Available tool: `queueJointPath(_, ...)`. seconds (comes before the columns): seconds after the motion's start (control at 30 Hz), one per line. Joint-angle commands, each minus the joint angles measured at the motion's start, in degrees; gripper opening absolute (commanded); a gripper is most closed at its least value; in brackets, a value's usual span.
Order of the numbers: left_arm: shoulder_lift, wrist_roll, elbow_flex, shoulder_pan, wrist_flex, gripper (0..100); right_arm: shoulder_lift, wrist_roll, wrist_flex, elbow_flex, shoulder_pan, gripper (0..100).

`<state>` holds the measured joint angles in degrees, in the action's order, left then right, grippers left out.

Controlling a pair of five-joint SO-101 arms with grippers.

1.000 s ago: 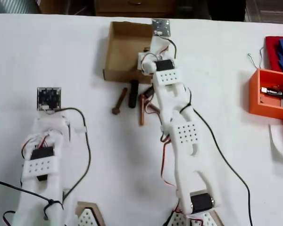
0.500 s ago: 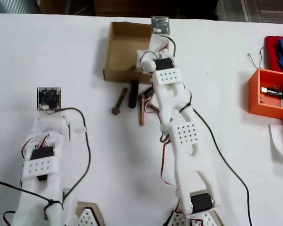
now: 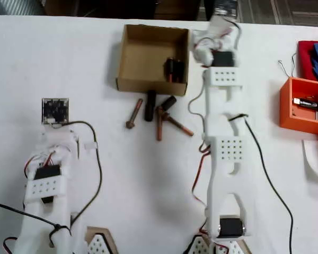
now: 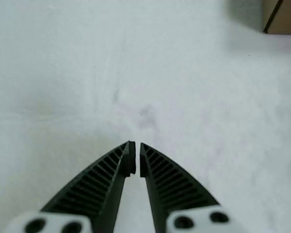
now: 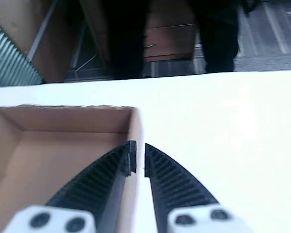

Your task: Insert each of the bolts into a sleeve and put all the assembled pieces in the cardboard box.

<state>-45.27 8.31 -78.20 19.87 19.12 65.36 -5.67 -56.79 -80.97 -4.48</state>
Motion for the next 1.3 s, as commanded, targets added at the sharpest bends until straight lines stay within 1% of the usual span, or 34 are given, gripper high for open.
queueJointPath(0.0,-0.5,0.4,0.1,-0.4,-1.1,5,-1.4,0.7,-6.3,-1.2,2.1,2.0)
queueJointPath(0.1,-0.5,0.4,0.1,-0.4,-1.1,5,-4.1,0.4,-18.9,-7.4,2.5,2.1)
queueJointPath(0.2,-0.6,0.4,0.1,-0.4,-1.1,5,-6.8,0.5,-29.2,-14.6,1.3,2.1)
queueJointPath(0.37,-0.8,0.4,0.1,-0.3,-1.1,5,-14.9,0.4,-43.2,-13.8,-3.6,2.1)
queueJointPath(0.4,-0.9,0.4,0.1,-0.3,-1.1,5,-16.3,0.4,-45.1,-13.4,-5.1,2.1)
queueJointPath(0.43,-1.0,0.4,0.1,-0.3,-1.1,5,-17.6,0.6,-45.0,-12.2,-6.0,2.1)
queueJointPath(0.53,-1.0,0.4,0.3,0.0,-1.1,5,-23.3,0.4,-45.0,-5.5,-8.5,2.1)
queueJointPath(0.6,-1.0,0.4,0.3,0.0,-1.1,5,-28.4,0.4,-45.0,2.9,-11.6,2.1)
queueJointPath(0.73,-1.0,0.4,0.3,0.0,-1.1,5,-45.2,0.1,-44.9,26.9,-16.7,2.1)
queueJointPath(0.8,-1.0,0.4,0.3,0.0,-1.1,5,-54.9,-2.2,-44.6,38.1,-17.5,2.2)
queueJointPath(0.83,-1.0,0.4,0.3,0.0,-1.1,5,-59.7,-3.0,-44.4,43.1,-17.6,2.6)
queueJointPath(0.9,-1.0,0.4,0.3,0.0,-1.1,5,-68.5,-3.1,-40.2,53.3,-17.4,5.8)
queueJointPath(0.97,-1.0,0.4,0.3,-0.1,-1.1,5,-75.7,-3.1,-32.0,64.6,-16.6,9.8)
queueJointPath(1.03,-1.0,0.4,0.3,-0.2,-1.1,5,-79.2,-2.9,-21.2,77.5,-17.0,13.1)
queueJointPath(1.1,-1.0,0.4,0.3,-0.2,-1.1,5,-78.8,-2.9,-12.2,88.2,-18.5,14.6)
queueJointPath(1.17,-1.0,0.4,0.3,-0.2,-1.1,5,-76.0,-2.9,-4.1,95.9,-20.4,13.5)
queueJointPath(1.27,-1.0,0.4,0.3,-0.2,-1.1,5,-69.1,-3.0,2.0,98.3,-23.3,12.2)
